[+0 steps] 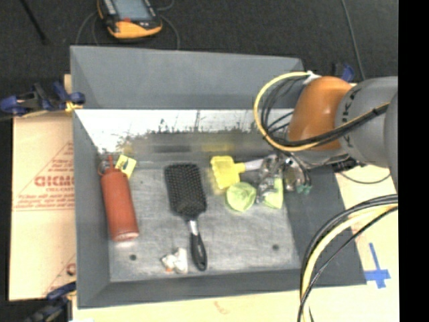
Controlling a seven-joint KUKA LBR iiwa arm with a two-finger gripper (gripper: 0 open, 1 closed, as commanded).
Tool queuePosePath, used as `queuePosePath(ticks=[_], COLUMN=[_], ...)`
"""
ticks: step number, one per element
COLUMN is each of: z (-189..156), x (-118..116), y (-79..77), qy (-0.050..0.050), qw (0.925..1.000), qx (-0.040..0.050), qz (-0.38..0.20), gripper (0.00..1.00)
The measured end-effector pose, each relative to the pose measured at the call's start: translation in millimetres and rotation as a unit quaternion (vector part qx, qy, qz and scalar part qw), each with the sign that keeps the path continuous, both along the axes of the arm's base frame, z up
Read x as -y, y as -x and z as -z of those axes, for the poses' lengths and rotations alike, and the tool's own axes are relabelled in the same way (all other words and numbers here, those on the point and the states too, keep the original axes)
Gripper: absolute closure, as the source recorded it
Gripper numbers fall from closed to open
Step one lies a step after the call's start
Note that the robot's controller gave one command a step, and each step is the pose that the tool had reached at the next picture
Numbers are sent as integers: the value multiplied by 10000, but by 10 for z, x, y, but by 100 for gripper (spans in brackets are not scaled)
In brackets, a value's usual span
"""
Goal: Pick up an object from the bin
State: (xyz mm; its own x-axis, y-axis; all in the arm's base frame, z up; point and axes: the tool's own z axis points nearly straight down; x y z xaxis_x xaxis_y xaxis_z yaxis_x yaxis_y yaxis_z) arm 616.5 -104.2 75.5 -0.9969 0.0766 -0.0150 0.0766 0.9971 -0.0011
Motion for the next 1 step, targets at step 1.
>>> queuePosePath(ticks=[1], z=[0], x=[0], y=[0], qy=[1], qw=[10000], qx=[0], qz=[-4], gripper=[100])
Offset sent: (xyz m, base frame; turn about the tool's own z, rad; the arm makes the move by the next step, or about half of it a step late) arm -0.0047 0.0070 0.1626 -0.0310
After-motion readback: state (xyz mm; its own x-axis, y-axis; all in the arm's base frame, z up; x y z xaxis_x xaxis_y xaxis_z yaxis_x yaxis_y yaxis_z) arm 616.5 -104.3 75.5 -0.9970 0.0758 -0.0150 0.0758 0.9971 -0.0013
